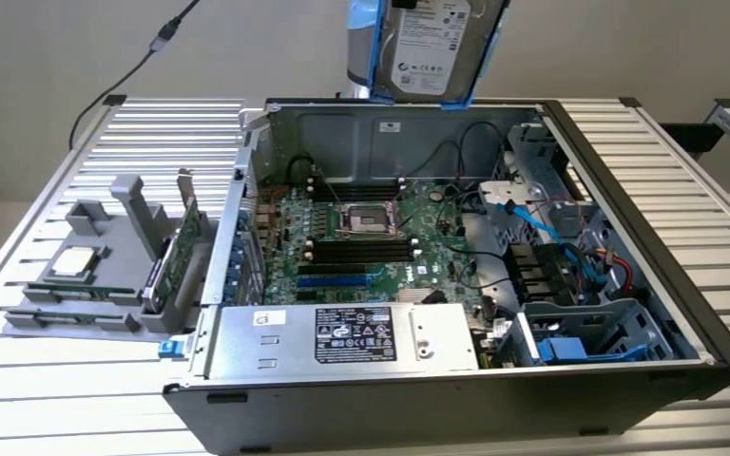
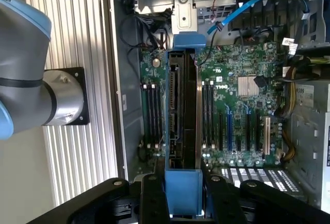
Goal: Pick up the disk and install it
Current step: 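Pick up the disk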
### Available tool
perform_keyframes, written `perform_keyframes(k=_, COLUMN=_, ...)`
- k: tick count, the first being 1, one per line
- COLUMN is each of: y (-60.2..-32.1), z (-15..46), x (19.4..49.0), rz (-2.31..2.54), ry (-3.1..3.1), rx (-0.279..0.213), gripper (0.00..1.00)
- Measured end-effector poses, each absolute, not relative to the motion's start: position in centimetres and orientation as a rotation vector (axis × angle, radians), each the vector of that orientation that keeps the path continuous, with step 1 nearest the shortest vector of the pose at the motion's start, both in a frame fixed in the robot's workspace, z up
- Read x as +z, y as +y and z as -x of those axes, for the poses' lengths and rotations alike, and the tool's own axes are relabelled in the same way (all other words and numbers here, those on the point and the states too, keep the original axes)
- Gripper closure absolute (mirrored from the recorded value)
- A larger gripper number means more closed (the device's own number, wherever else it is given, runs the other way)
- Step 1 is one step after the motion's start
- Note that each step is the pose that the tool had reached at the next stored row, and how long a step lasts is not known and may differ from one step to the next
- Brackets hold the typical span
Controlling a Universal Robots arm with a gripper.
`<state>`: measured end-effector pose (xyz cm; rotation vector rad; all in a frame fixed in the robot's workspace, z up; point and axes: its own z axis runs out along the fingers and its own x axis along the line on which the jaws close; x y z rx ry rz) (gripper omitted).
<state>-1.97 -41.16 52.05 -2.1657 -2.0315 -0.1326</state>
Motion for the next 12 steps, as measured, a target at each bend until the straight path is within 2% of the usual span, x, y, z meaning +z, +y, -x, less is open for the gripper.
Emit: perform_keyframes(k=12, y=-44.3, z=-0.9, x=52.5, rz=2.166, ry=-2.031, rx=-0.133, gripper=0.67)
